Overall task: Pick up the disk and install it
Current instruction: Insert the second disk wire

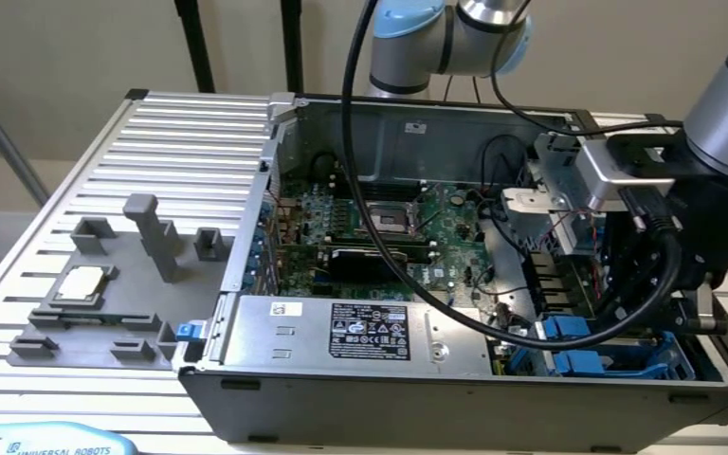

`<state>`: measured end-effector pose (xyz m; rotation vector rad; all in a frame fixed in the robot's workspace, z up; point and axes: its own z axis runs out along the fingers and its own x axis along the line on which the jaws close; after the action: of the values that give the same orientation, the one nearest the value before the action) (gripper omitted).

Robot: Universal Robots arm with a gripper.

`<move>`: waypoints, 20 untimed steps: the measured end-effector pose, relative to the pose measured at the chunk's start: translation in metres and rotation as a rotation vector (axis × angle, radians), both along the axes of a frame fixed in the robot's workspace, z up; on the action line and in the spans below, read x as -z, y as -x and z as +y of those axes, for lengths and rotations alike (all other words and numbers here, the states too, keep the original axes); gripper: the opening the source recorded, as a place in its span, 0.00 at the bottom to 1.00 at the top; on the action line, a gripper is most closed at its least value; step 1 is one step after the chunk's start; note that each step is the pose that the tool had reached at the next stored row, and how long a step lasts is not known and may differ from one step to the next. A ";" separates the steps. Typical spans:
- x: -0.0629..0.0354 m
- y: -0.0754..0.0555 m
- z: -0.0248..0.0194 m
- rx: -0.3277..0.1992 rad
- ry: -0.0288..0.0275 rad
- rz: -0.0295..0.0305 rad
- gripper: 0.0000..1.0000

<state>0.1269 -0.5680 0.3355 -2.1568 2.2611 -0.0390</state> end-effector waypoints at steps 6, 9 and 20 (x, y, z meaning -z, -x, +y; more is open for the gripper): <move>-0.0022 0.001 0.0000 0.000 -0.0012 0.0000 0.24; -0.0061 0.005 0.0001 0.000 -0.0017 0.0001 0.24; -0.0090 0.018 0.0000 0.000 -0.0033 -0.0016 0.24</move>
<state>0.1091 -0.5679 0.3444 -2.1541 2.2590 -0.0369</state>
